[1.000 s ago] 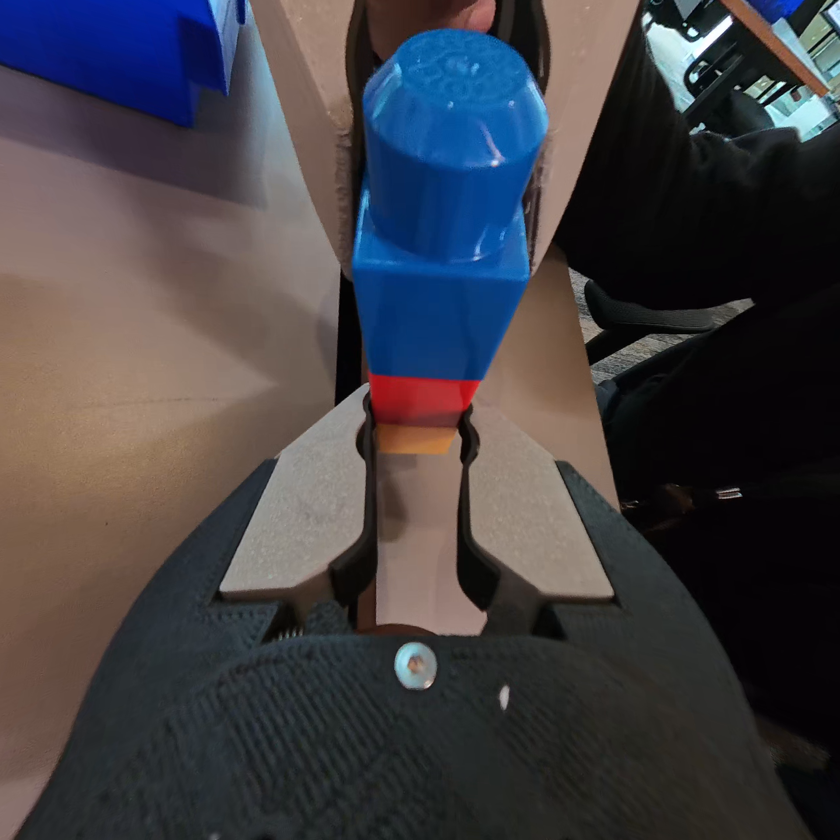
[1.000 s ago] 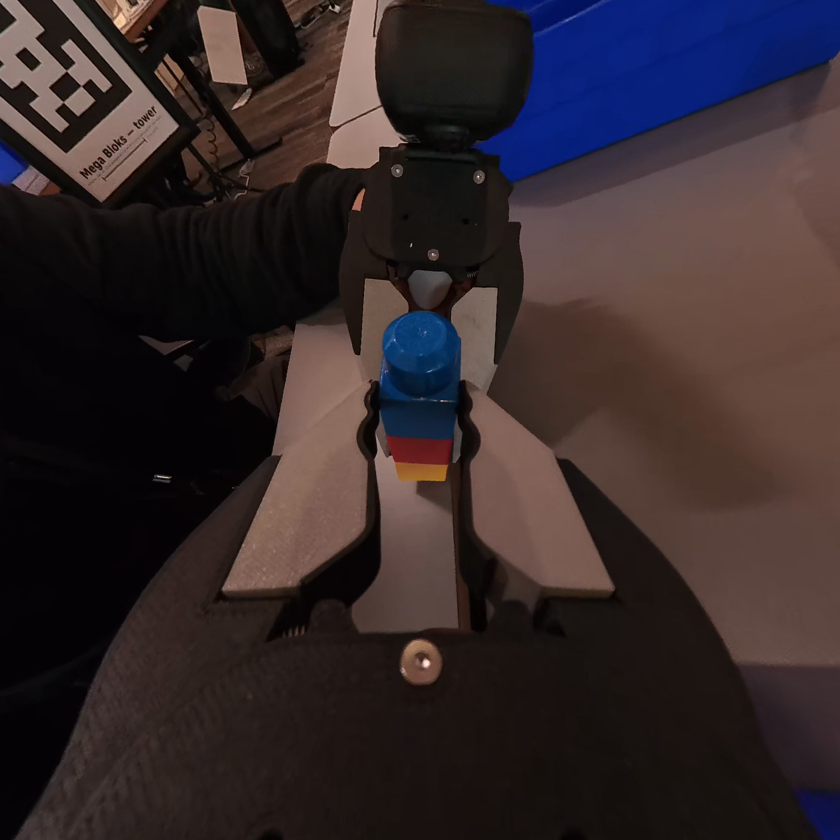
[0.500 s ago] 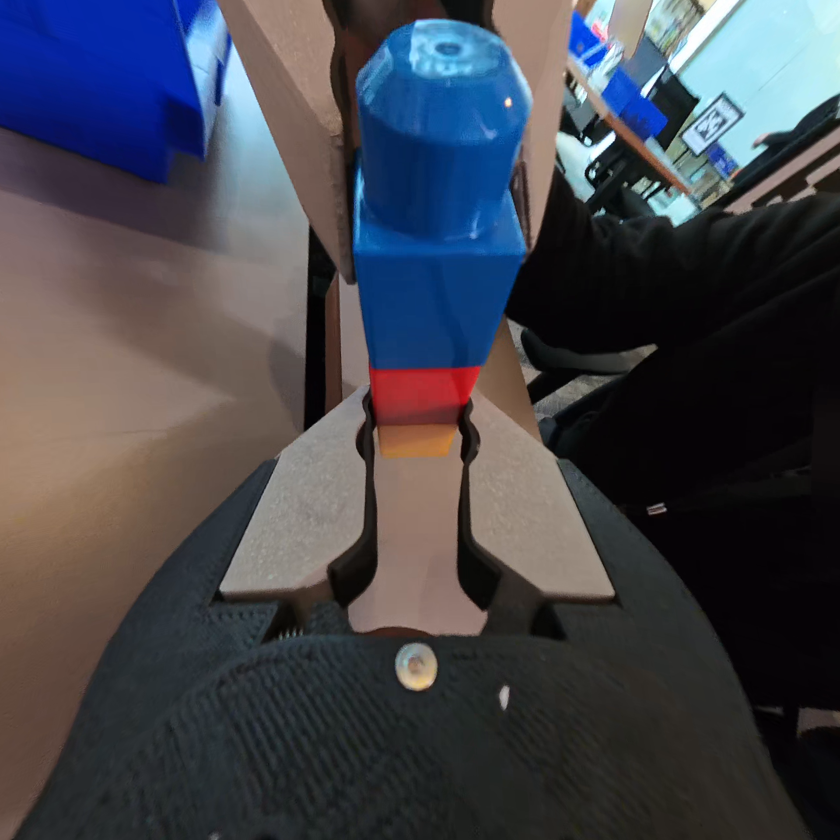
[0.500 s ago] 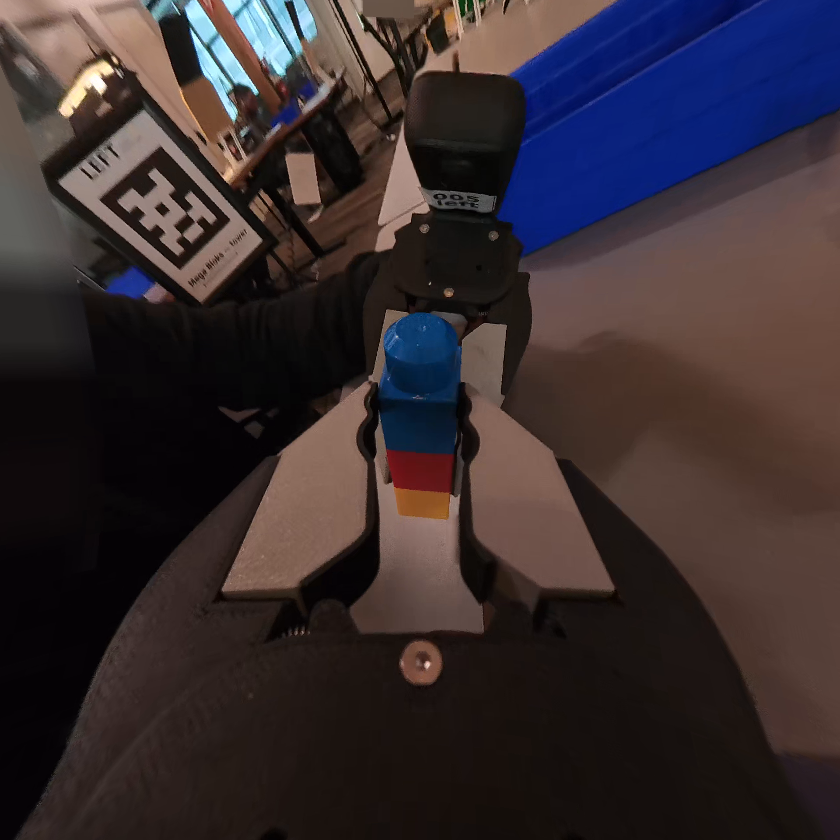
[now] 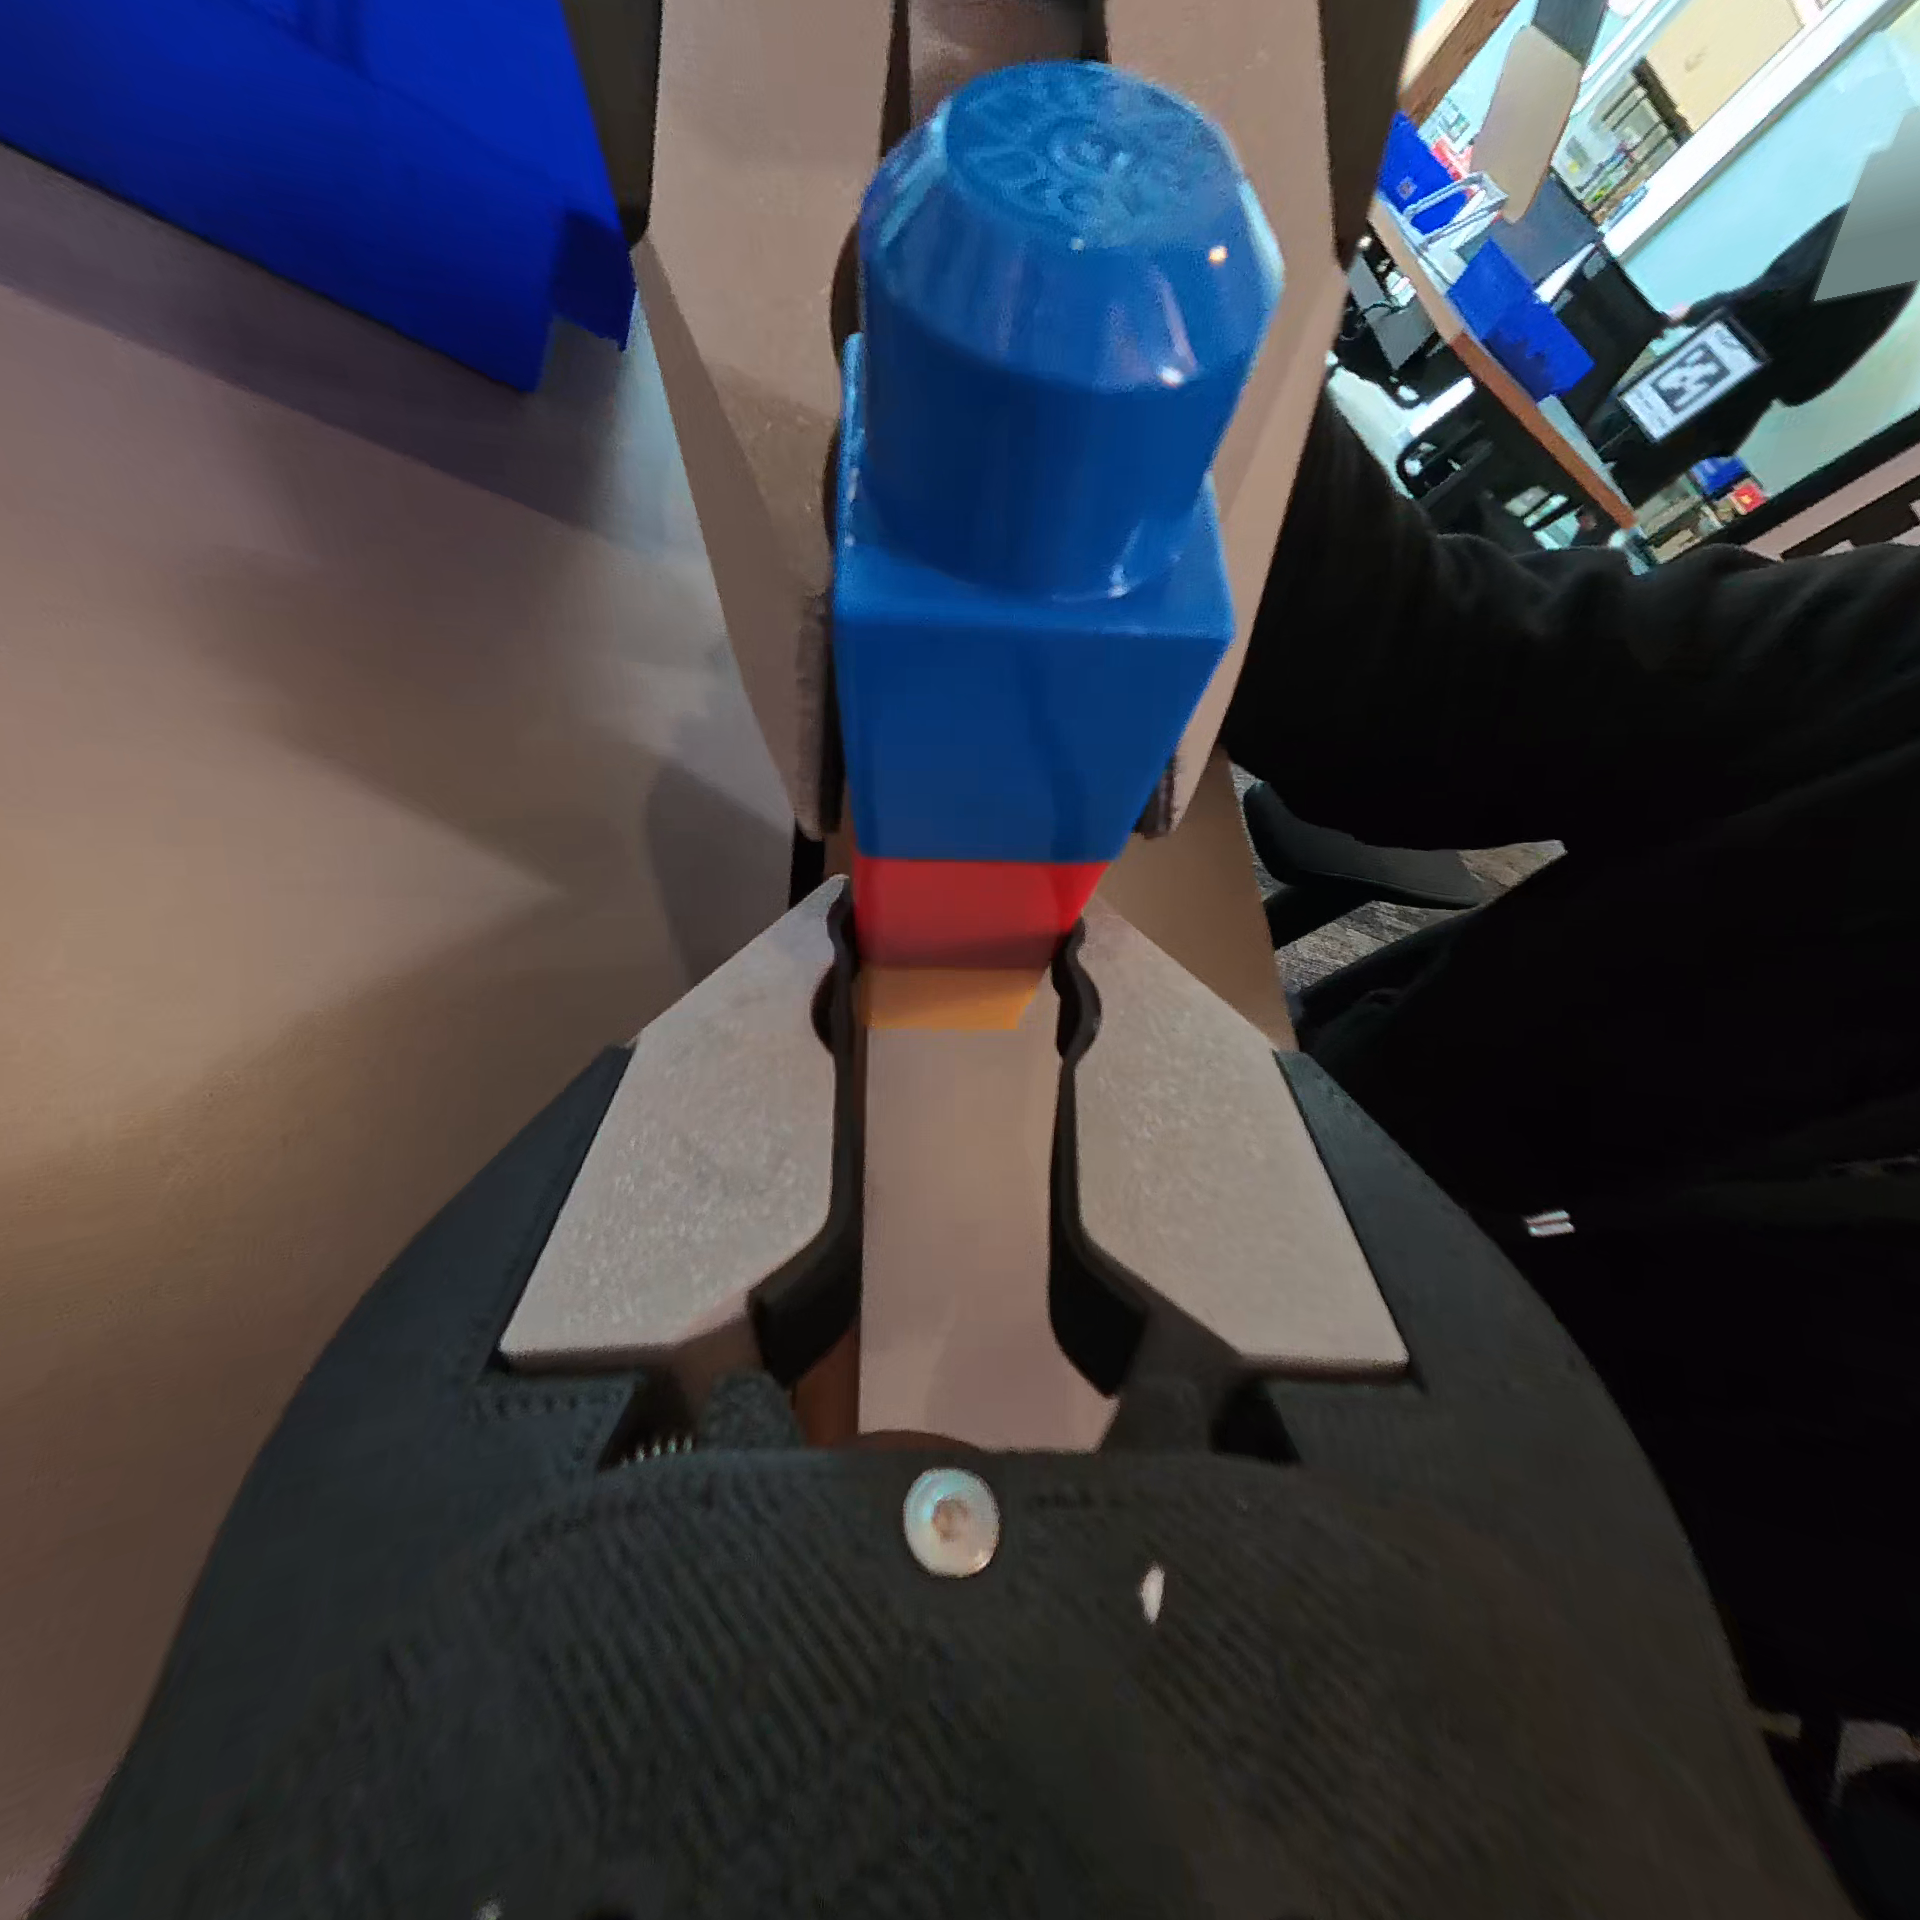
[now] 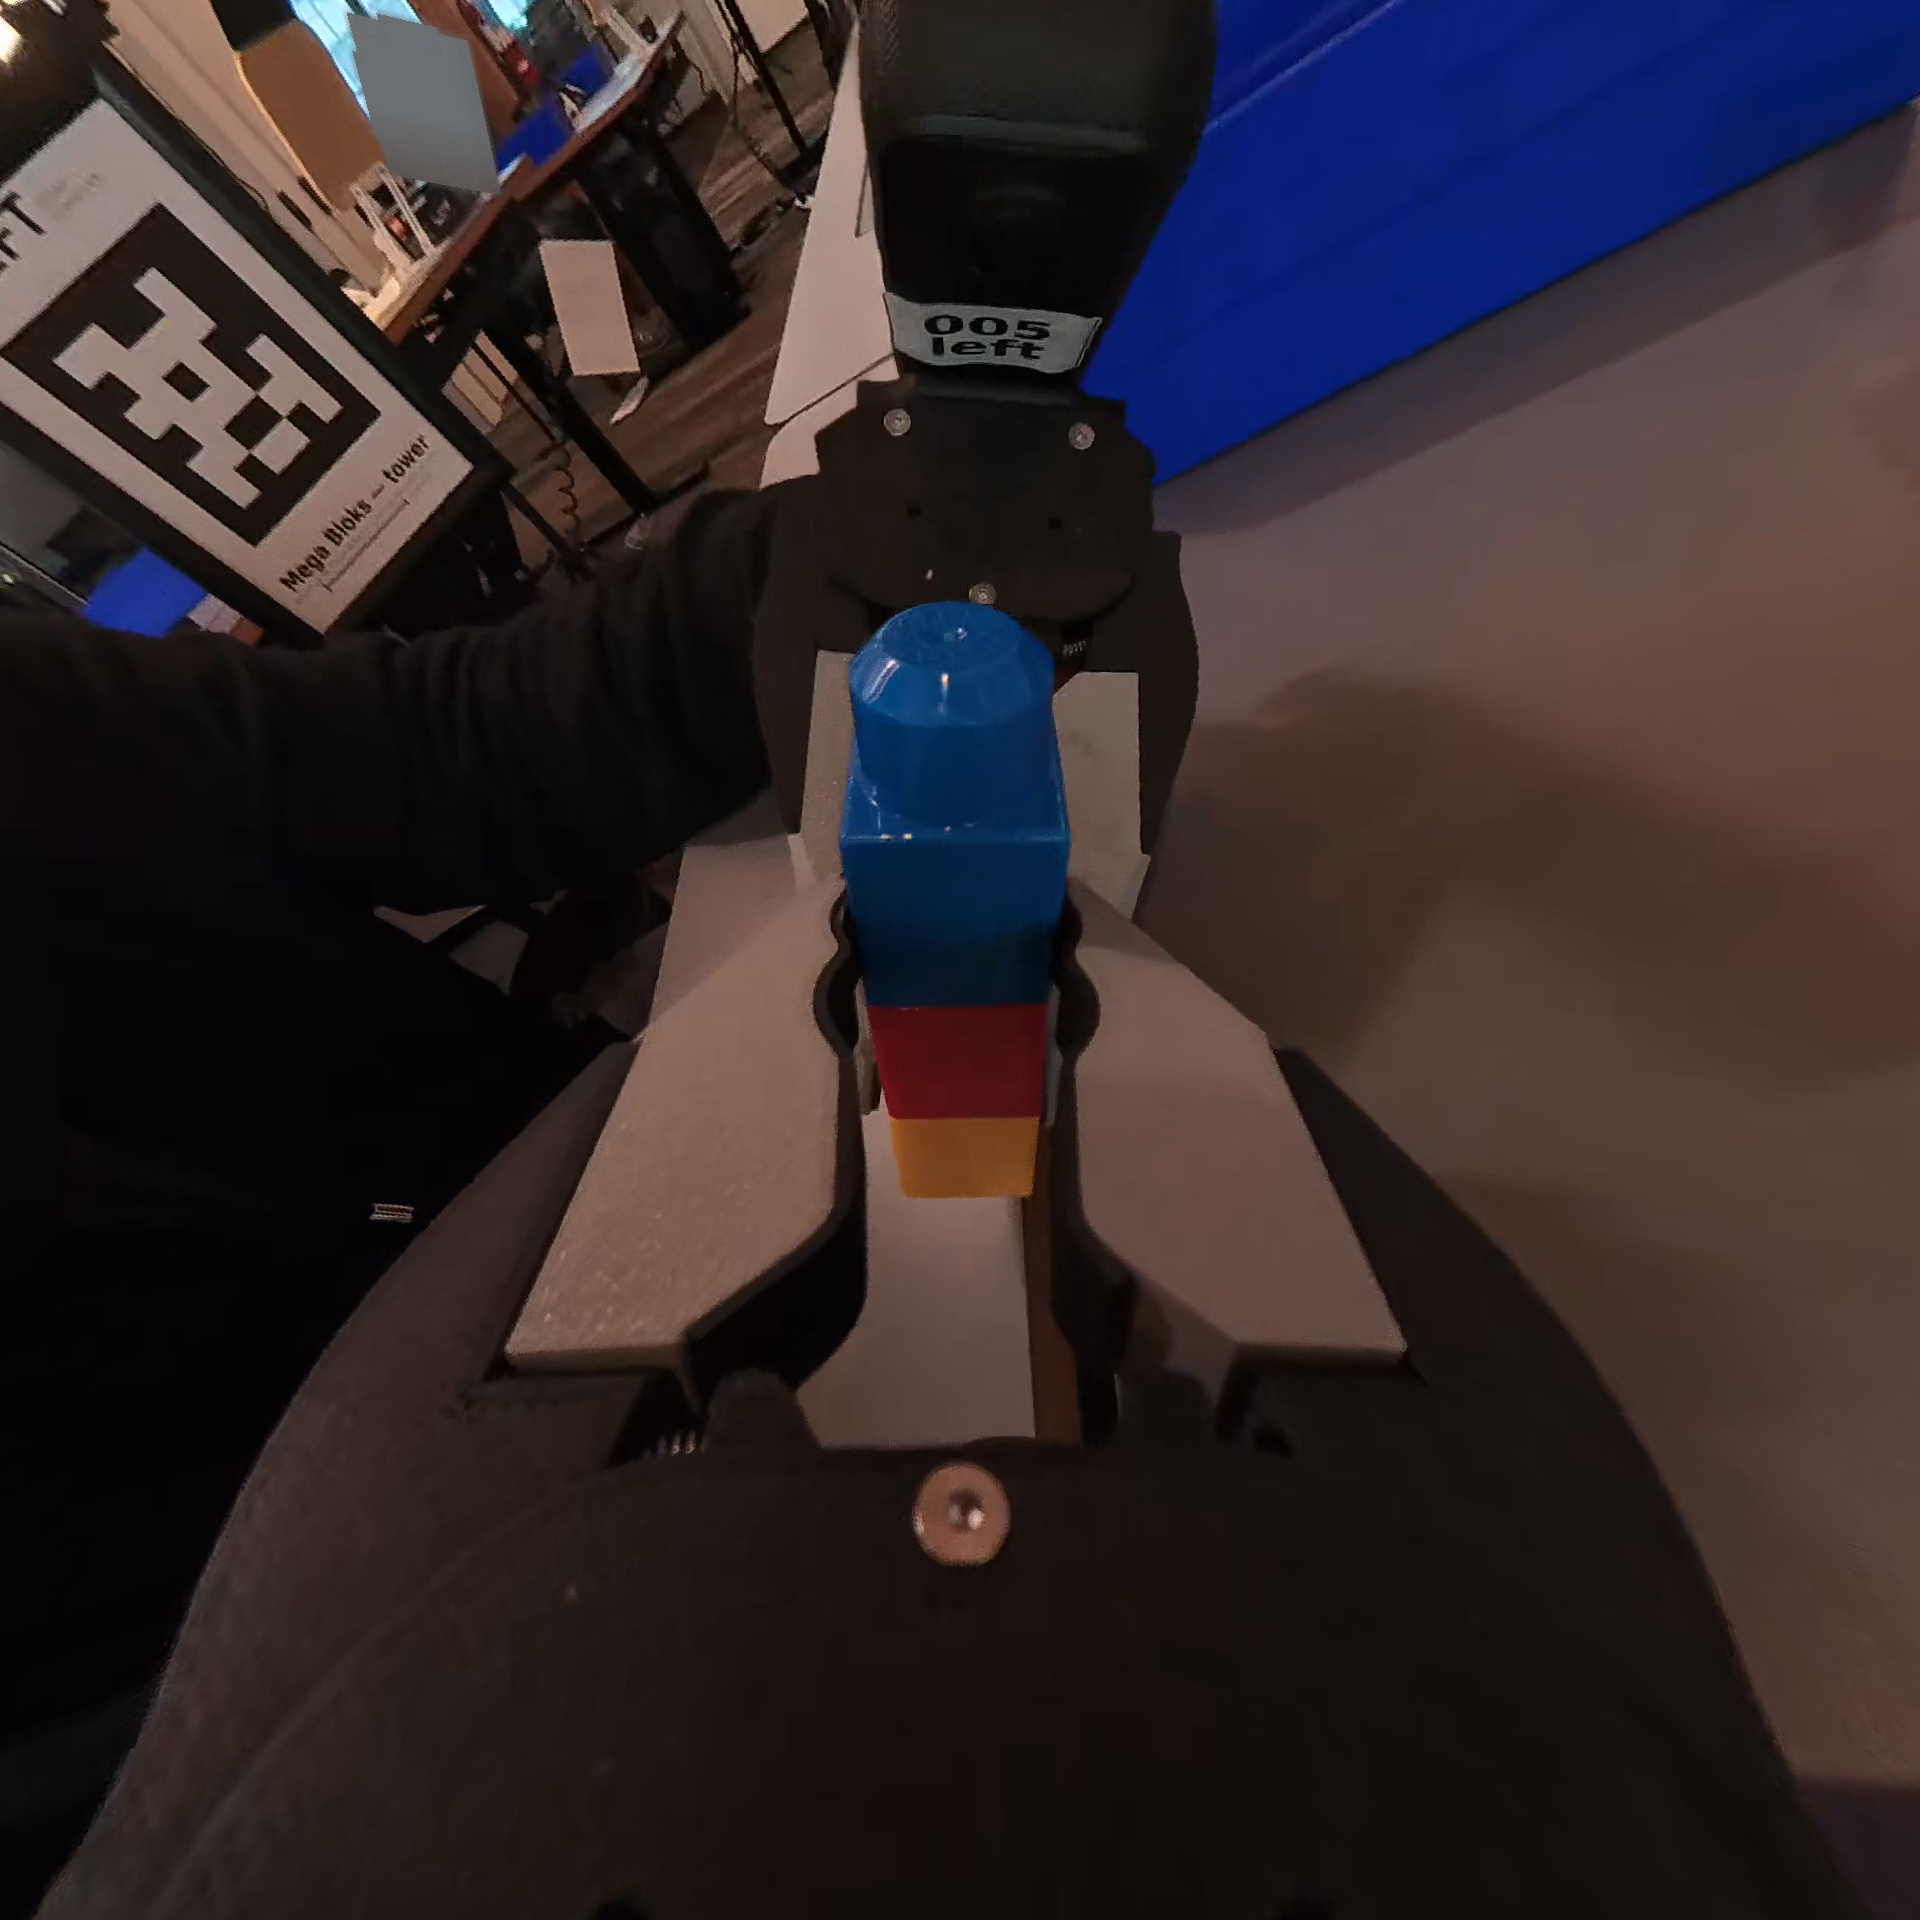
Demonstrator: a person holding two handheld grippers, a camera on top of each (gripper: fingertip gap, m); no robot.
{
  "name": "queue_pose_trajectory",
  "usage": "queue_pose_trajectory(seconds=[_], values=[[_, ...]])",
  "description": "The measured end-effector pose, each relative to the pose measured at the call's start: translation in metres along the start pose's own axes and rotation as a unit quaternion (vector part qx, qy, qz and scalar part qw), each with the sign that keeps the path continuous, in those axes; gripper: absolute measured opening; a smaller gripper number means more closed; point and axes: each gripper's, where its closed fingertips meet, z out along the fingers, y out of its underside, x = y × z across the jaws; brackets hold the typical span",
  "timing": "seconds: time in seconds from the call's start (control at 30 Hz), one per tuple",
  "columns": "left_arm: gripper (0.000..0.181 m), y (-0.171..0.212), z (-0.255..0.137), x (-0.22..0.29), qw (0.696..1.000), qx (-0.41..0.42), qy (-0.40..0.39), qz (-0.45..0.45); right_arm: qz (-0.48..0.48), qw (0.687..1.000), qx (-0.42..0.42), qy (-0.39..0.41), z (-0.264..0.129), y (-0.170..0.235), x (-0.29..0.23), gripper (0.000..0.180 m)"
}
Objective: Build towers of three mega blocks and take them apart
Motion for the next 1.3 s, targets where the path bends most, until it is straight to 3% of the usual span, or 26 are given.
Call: queue_pose_trajectory(seconds=[0.2, 0.33, 0.4, 0.57, 0.7, 0.87, 1.3], values=[[0.058, -0.006, -0.008, -0.017, 0.999, 0.019, -0.045, -0.019, -0.017, 0.997, 0.061, 0.032, -0.02, -0.023, 0.003, 0.033], [0.069, -0.026, -0.028, -0.036, 0.991, 0.082, -0.102, -0.02, -0.071, 0.979, 0.156, 0.106, -0.067, -0.058, 0.0, 0.033], [0.069, -0.035, -0.04, -0.047, 0.984, 0.114, -0.135, -0.018, -0.108, 0.944, 0.215, 0.226, -0.113, -0.075, 0.014, 0.032], [0.062, -0.036, -0.052, -0.068, 0.973, 0.139, -0.177, -0.05, -0.117, 0.811, 0.345, 0.458, -0.246, -0.079, 0.028, 0.033], [0.059, -0.03, -0.048, -0.077, 0.971, 0.127, -0.193, -0.056, -0.04, 0.765, 0.323, 0.556, -0.294, -0.041, 0.072, 0.033], [0.057, -0.024, -0.041, -0.077, 0.974, 0.109, -0.19, -0.058, 0.008, 0.785, 0.308, 0.538, -0.285, -0.021, 0.107, 0.033], [0.056, -0.019, -0.035, -0.075, 0.978, 0.093, -0.178, -0.065, 0.043, 0.804, 0.123, 0.58, -0.241, 0.02, 0.167, 0.034]])
